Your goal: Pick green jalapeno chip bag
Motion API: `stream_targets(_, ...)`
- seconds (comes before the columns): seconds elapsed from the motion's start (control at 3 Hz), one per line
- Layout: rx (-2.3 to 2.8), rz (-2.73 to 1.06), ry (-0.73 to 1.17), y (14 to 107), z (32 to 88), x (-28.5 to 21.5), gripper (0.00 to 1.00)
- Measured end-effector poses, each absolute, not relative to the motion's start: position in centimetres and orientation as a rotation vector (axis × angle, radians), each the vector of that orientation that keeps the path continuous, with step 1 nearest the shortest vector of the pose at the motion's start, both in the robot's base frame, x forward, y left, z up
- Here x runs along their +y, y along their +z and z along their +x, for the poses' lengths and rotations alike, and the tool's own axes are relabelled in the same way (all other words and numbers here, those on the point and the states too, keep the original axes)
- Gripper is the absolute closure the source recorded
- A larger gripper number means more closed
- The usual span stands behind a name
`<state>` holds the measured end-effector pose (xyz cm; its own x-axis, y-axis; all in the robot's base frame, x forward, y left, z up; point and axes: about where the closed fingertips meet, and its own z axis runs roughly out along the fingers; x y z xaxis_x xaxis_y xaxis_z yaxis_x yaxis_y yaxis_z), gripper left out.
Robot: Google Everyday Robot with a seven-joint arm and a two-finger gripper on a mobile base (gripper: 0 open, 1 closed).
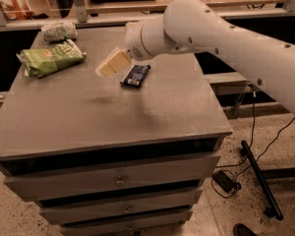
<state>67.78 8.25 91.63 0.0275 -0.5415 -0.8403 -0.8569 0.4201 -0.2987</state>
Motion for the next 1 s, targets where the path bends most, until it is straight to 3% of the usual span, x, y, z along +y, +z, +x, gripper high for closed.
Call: stream_targets(1.0, 1.644, -1.263, 0.472, 89.0, 73.6, 17.0, 0.0)
